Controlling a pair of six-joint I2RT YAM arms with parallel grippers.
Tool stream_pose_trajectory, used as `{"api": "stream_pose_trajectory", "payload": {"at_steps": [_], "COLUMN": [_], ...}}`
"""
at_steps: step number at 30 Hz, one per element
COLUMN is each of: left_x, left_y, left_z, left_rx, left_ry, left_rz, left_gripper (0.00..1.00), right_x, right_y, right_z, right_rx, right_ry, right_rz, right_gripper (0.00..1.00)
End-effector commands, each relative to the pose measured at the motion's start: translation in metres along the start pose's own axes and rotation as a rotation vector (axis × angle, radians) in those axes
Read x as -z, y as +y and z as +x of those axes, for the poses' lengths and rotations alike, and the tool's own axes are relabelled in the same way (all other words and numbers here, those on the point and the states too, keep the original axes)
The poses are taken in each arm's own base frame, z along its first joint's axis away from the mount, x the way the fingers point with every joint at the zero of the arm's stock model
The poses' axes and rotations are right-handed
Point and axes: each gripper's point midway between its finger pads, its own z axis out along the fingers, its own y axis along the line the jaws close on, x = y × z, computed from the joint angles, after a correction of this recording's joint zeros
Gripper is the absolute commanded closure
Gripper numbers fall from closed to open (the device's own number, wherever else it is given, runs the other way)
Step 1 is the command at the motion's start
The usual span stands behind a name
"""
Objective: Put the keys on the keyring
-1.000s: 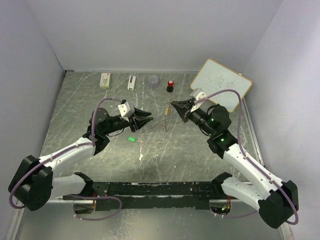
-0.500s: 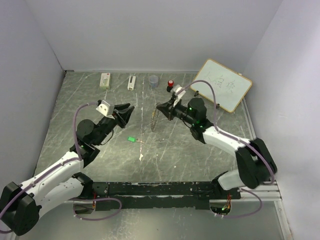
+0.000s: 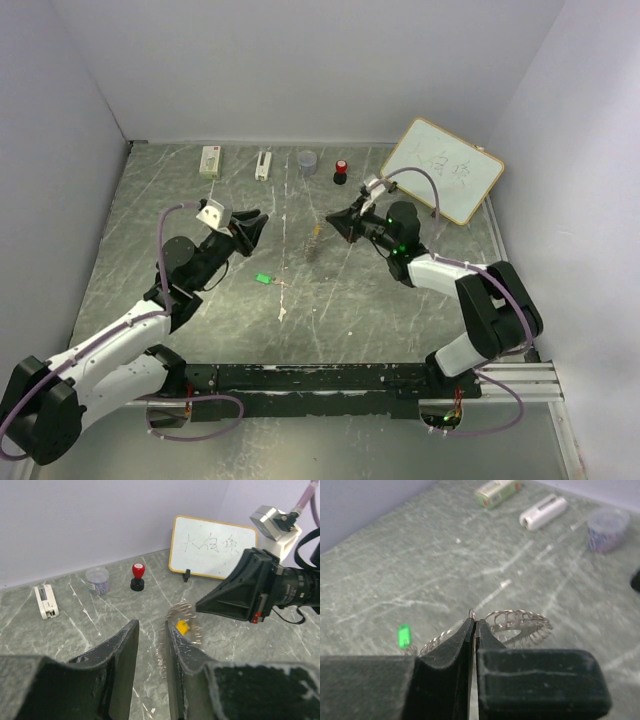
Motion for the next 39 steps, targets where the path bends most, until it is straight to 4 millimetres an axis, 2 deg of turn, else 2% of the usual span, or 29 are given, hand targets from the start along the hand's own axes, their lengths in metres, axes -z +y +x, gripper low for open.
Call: {"api": "stream_pose_trajectory", "payload": {"at_steps": [1,4,6,9,11,14,17,20,25,32,39], "left_x": [-0.004,-0.006,-0.006,-0.005,-0.004,-0.006,-0.011,-0.017,-0.024,-0.030,-0.031], "left_y": [0.002,0.001,0.001,0.002,0.001,-0.001,-0.004,-0.004,-0.003,-0.003,-0.001], "left_z": [0.005,0.007,0.006,0.004,0.004,0.005,0.008,0.016,0.028,0.042,0.042], "left_rx": [0.021,0.030,0.030,0.028,0.031,0.043,0.058,0.070,0.095,0.108,0.104], "left_ry": [-0.007,-0.004,-0.007,-0.010,-0.010,-0.006,0.027,0.093,0.152,0.181,0.172], "left_rz": [0.002,0.009,0.010,0.004,0.007,0.023,0.033,0.029,0.022,0.025,0.024], "left_gripper": [0.63,0.63,0.63,0.63,0.63,0.63,0.63,0.62,0.62,0.63,0.63], "right_x": [0.031,0.054,0.071,0.092,0.094,0.085,0.074,0.063,0.047,0.029,0.016], "right_y": [-0.023,-0.032,-0.034,-0.035,-0.035,-0.036,-0.042,-0.047,-0.044,-0.044,-0.051], "right_z": [0.015,0.030,0.023,0.008,0.002,0.000,0.011,0.025,0.055,0.089,0.108], "right_rx": [-0.052,-0.097,-0.108,-0.098,-0.081,-0.080,-0.117,-0.160,-0.204,-0.248,-0.267], "right_ry": [0.024,0.057,0.015,-0.046,-0.028,0.044,0.129,0.225,0.340,0.417,0.447], "right_rz": [0.121,0.224,0.297,0.372,0.383,0.367,0.365,0.358,0.323,0.286,0.280], "right_gripper": [0.89,0.73,0.62,0.55,0.54,0.54,0.54,0.55,0.60,0.62,0.62]}}
